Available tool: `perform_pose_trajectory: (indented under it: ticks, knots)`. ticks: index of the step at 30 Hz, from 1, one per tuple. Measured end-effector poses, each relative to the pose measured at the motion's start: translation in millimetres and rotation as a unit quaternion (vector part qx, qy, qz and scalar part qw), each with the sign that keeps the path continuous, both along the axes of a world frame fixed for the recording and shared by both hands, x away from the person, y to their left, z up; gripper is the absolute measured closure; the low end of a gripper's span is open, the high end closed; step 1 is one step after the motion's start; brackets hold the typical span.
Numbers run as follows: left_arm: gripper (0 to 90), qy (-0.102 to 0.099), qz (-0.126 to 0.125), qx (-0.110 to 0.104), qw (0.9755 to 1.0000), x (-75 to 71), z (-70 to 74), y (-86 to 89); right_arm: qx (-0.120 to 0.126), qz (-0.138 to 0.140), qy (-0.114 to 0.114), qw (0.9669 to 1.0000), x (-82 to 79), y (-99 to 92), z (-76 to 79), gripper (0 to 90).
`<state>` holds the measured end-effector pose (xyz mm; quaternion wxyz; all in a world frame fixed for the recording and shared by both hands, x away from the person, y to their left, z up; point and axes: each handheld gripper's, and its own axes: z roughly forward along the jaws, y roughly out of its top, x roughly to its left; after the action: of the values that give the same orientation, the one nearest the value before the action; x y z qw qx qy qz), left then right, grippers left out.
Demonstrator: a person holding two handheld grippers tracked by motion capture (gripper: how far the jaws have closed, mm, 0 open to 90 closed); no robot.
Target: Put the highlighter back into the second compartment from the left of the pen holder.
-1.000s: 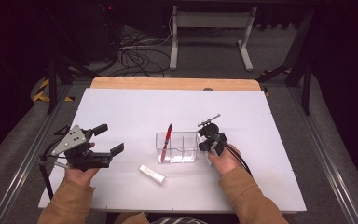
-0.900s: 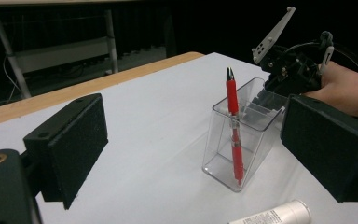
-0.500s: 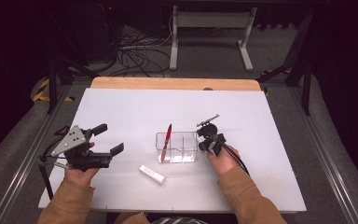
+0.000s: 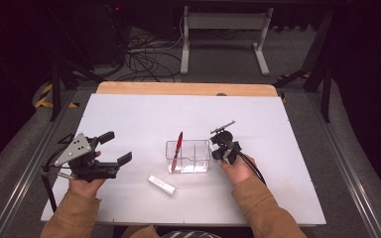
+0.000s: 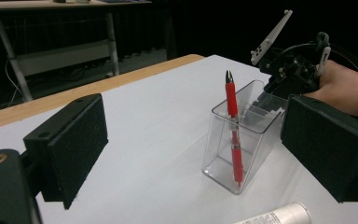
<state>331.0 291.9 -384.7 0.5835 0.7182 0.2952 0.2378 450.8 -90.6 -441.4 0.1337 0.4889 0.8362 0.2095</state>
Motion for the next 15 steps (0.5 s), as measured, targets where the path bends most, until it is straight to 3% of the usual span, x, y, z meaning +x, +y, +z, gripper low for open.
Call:
perform_pose_trajectory:
  ticks: [9, 15]
  knots:
    - [8.1, 0.002, 0.0, -0.003, 1.0, 0.0, 0.0, 0.4, 0.007, -0.003, 0.0, 1.0, 0.8, -2.1, 1.3, 79.3]
    - [8.1, 0.002, 0.0, -0.006, 1.0, 0.3, -0.3, 0.6, 0.027, 0.003, -0.021, 0.9994, -1.1, -7.7, 9.6, 79.3]
